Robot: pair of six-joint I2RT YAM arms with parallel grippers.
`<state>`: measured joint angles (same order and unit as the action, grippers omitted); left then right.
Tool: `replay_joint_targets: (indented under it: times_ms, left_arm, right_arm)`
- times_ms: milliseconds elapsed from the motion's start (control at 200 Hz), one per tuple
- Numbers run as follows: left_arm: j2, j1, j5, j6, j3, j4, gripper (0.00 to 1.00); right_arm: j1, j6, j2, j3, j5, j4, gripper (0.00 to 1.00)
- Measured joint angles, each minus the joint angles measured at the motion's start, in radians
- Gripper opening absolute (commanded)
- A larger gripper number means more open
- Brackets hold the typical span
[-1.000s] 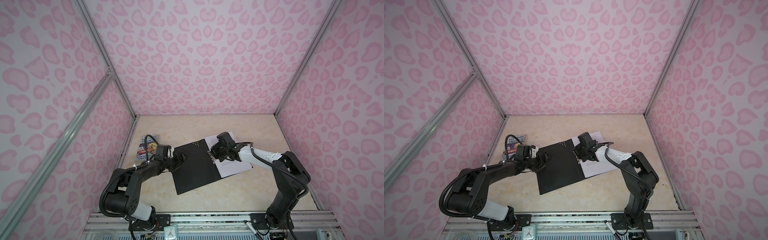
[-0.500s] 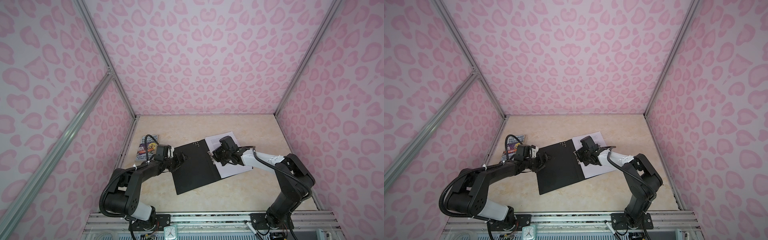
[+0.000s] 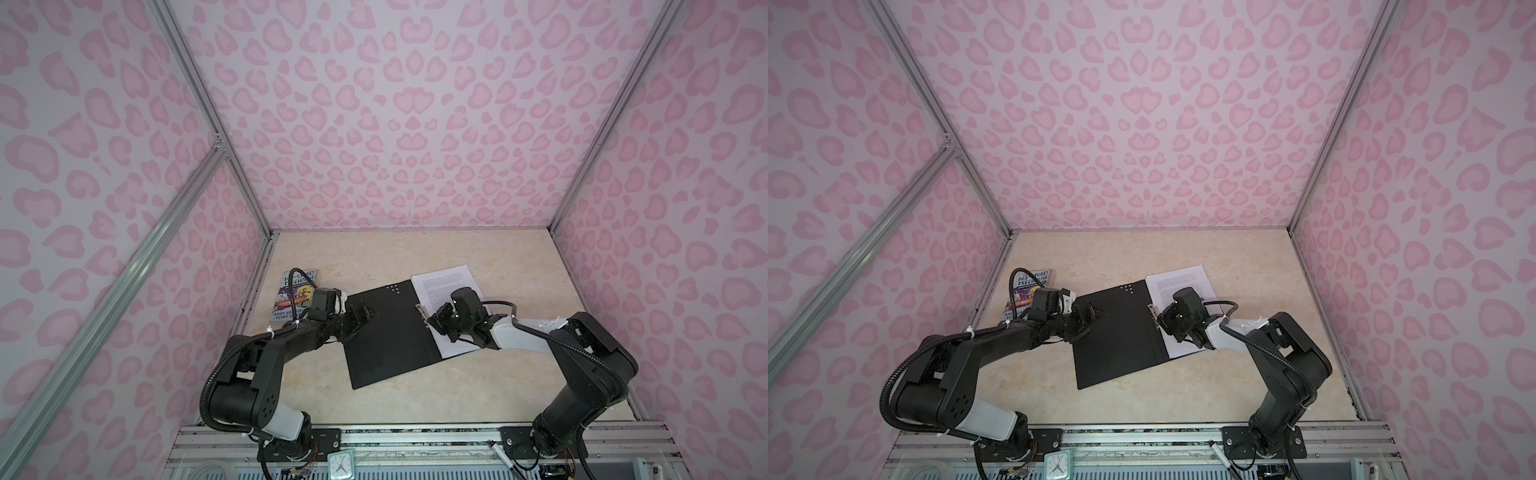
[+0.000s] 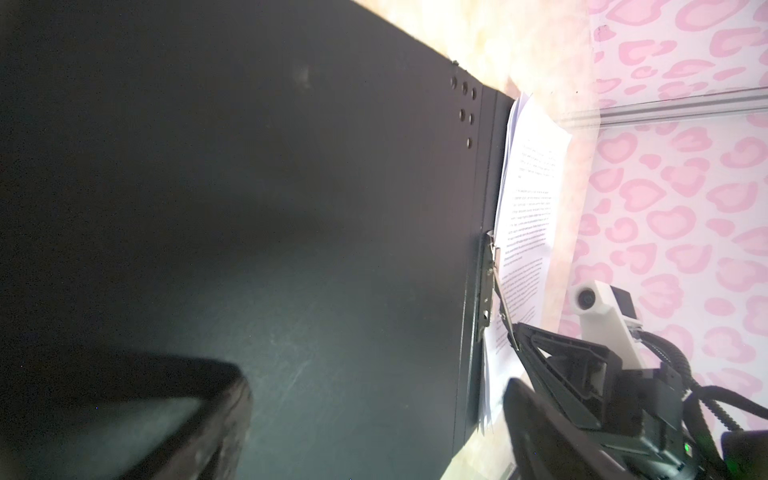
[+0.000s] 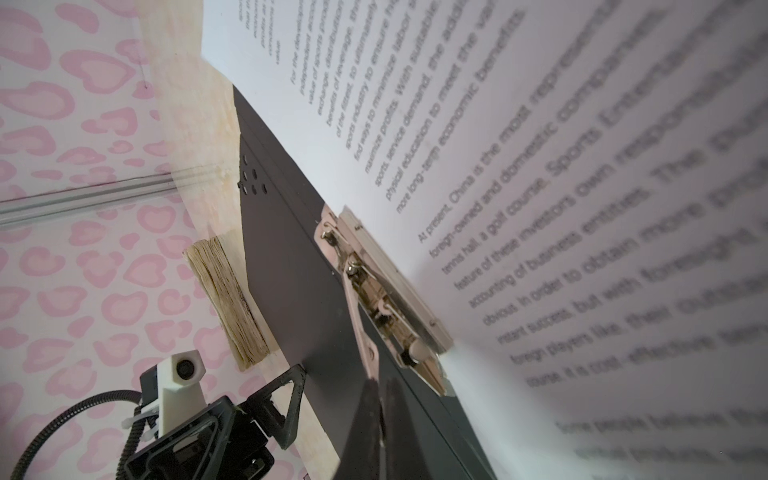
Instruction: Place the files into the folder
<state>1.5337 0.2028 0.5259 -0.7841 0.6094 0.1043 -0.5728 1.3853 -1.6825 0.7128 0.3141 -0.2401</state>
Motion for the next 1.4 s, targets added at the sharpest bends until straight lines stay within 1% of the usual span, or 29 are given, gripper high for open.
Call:
replay_joint_targets:
  times_ms: [165,340,500,735,1010,1145,1260,1340,1400]
  left_arm:
    - [0.007,-0.003,0.001,0.0,0.006,0.0,0.96]
    - [0.016,-0.005,0.002,0.0,0.01,0.001,0.96]
    - [0.016,-0.006,0.002,0.0,0.009,0.002,0.96]
    - [0.019,-0.006,0.006,0.0,0.006,0.007,0.96]
    - [0.026,-0.007,0.015,0.0,0.006,0.016,0.96]
    - [0.024,-0.008,0.015,0.0,0.001,0.023,0.96]
    - [0.024,-0.008,0.016,0.0,-0.001,0.028,0.96]
    - [0.024,-0.008,0.017,0.0,0.0,0.03,0.96]
    - [0.023,-0.008,0.025,0.0,0.006,0.03,0.97]
  right_arm:
    - [-0.001,-0.067,-0.004,-0.024,-0.029,-0.026,0.0]
    - [-0.002,-0.114,-0.039,-0.063,-0.028,-0.099,0.0]
    - [-0.006,-0.117,-0.043,-0.095,-0.042,-0.161,0.0]
    - [-0.02,-0.125,-0.043,-0.102,-0.087,-0.176,0.0]
    - [-0.036,-0.126,-0.084,-0.109,-0.139,-0.257,0.0]
    - [-0.064,-0.124,-0.061,-0.098,-0.187,-0.224,0.0]
    - [-0.097,-0.123,-0.018,-0.075,-0.231,-0.127,0.0]
    - [-0.111,-0.121,0.013,-0.068,-0.233,-0.066,0.0]
    - [-0.113,-0.121,0.028,-0.06,-0.23,-0.022,0.15]
